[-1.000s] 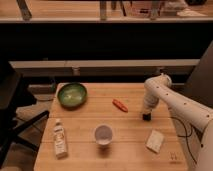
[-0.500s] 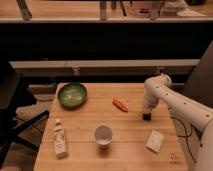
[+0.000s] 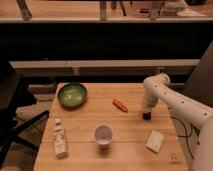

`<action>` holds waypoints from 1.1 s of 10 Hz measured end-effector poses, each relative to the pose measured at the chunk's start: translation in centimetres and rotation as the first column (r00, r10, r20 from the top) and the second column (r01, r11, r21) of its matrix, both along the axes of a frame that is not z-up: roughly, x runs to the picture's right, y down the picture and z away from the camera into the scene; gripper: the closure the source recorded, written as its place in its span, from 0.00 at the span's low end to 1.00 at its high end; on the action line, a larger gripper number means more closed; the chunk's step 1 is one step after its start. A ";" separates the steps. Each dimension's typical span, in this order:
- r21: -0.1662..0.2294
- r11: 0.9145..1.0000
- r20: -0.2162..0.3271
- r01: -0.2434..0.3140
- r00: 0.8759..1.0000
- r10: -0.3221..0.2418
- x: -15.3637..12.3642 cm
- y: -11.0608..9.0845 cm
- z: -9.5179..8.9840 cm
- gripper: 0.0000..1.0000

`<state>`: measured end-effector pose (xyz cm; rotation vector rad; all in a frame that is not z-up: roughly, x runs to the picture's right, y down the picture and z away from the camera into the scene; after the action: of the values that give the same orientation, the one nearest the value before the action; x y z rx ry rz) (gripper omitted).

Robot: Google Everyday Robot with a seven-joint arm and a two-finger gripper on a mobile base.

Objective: Push the eraser across the table

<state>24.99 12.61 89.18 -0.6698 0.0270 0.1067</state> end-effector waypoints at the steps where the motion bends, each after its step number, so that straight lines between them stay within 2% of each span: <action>1: -0.001 1.000 0.005 0.011 1.000 -0.011 -0.7 -0.3 0.3 1.00; 4: 0.001 1.000 0.004 0.010 1.000 -0.010 -0.7 -0.4 0.2 1.00; 8: -0.011 0.999 0.021 0.053 0.998 -0.053 -3.7 -0.9 0.5 1.00; 11: -0.016 0.998 0.016 0.065 0.998 -0.065 -3.5 -1.2 0.4 1.00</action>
<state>21.47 11.43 89.63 -0.6851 0.0348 0.0391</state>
